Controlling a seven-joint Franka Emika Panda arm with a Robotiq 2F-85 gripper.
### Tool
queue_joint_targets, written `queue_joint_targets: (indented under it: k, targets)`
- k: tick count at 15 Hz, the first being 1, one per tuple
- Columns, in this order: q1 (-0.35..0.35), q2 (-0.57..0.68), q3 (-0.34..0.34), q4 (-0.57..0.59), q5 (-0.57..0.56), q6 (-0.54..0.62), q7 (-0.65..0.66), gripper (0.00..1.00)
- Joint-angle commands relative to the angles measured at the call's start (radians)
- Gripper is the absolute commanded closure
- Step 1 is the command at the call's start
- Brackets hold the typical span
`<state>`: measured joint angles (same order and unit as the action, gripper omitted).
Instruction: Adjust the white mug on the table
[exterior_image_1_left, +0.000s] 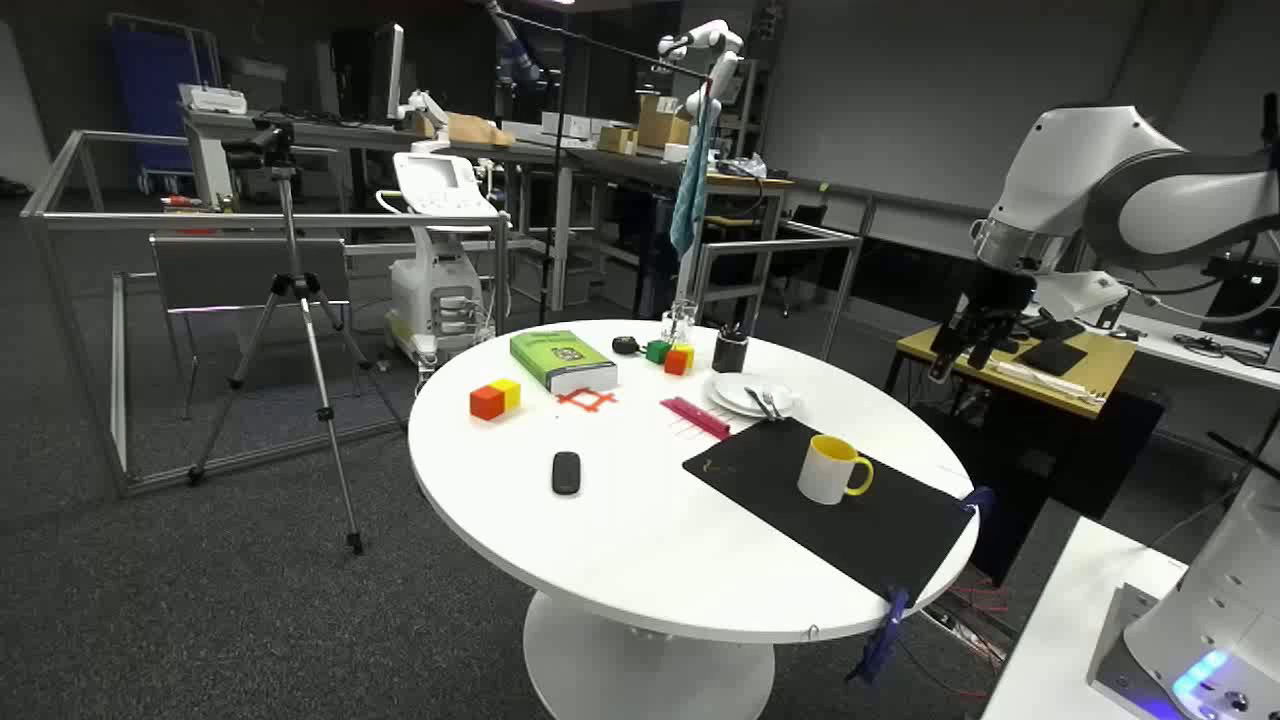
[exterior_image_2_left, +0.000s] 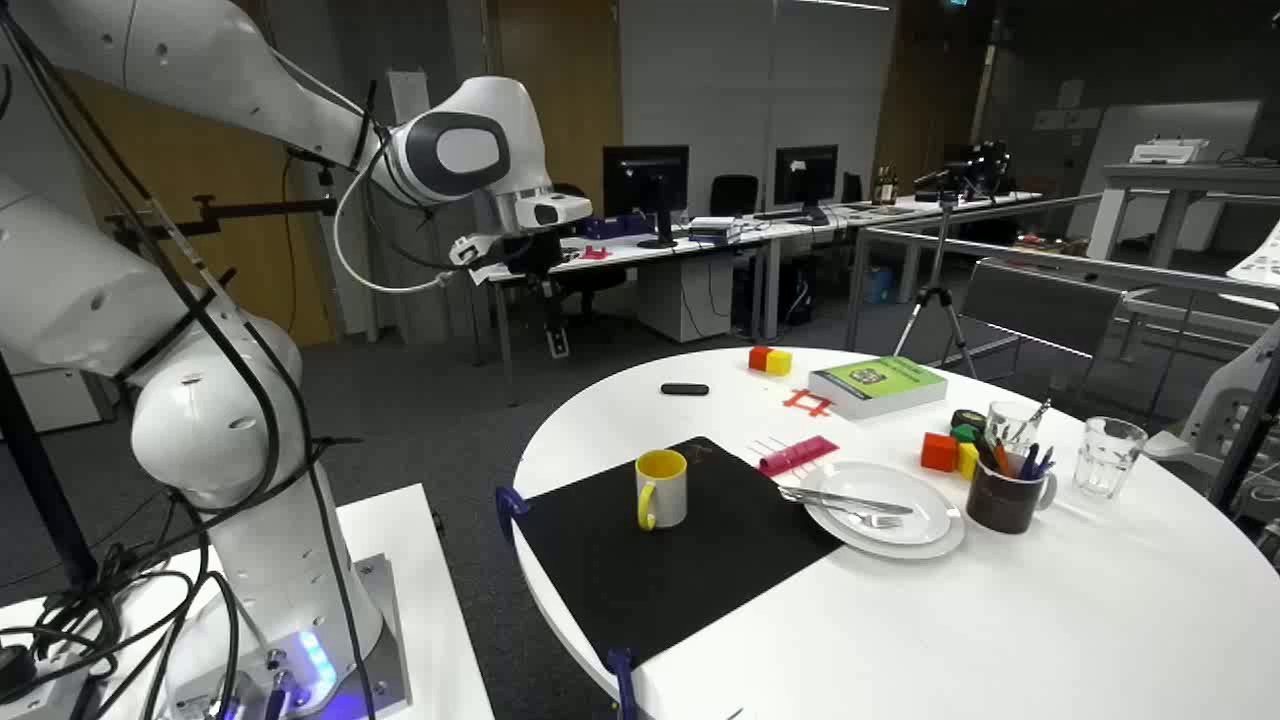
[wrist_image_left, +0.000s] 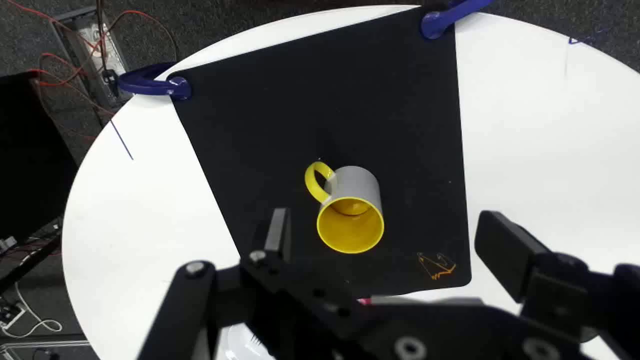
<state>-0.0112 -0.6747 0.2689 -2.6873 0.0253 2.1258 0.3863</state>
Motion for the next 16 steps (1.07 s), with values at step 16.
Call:
queue_joint_targets:
  k: [16]
  targets:
    - [-0.091,0.126,-0.305,-0.083,-0.098,0.153,-0.295,0.0]
